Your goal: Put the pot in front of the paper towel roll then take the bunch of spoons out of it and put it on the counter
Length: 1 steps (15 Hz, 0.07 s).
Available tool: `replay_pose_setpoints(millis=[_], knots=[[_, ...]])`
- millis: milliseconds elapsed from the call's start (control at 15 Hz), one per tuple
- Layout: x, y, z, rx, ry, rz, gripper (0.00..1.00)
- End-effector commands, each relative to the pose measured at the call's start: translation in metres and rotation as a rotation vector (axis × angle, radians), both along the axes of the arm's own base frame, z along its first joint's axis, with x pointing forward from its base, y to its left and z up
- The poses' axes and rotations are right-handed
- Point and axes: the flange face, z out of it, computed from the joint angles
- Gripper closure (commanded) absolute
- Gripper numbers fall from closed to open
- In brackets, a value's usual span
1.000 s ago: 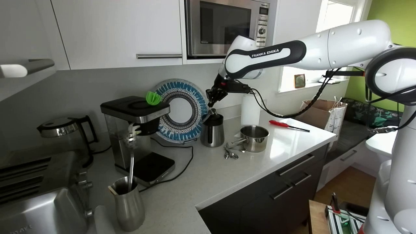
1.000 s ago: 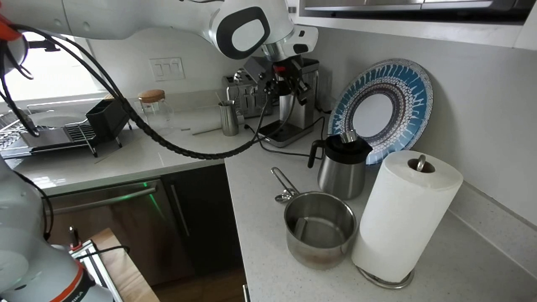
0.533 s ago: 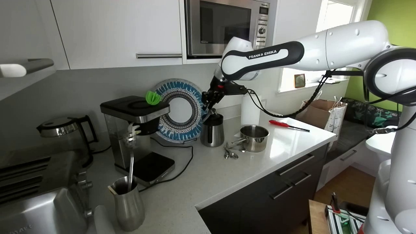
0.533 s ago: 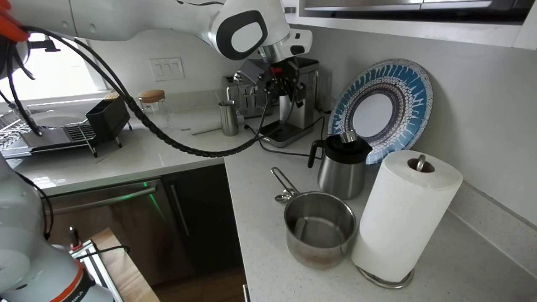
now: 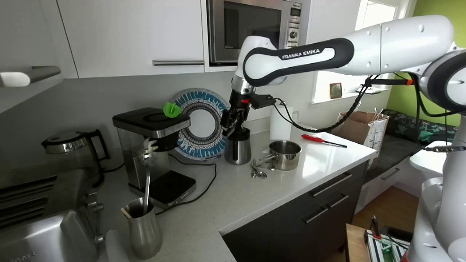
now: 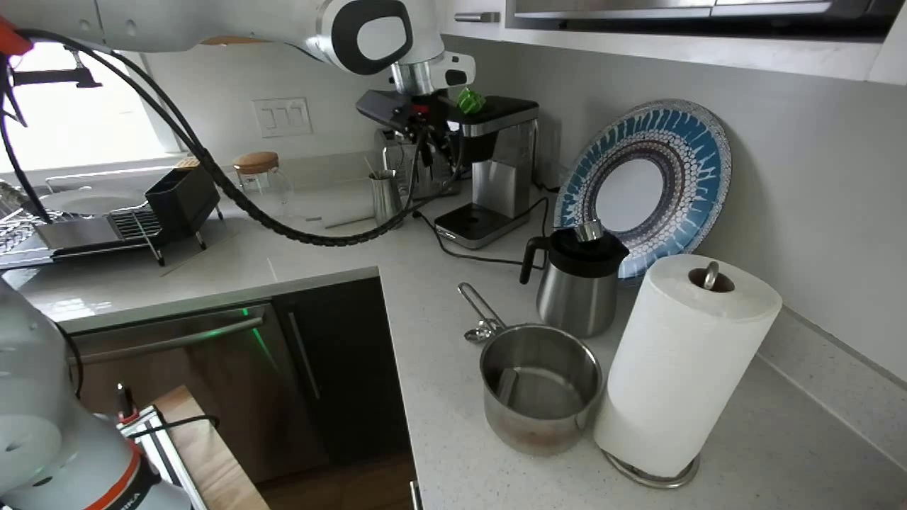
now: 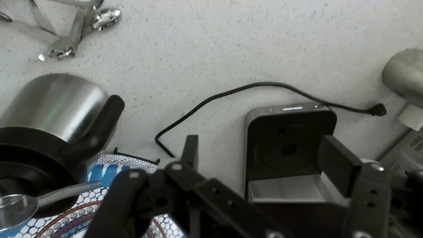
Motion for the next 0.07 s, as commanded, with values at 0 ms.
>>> replay_pose_setpoints(millis=[0], knots=[[-0.0041, 0.0055, 0.0042, -0.007, -0.002, 0.004, 0.0]])
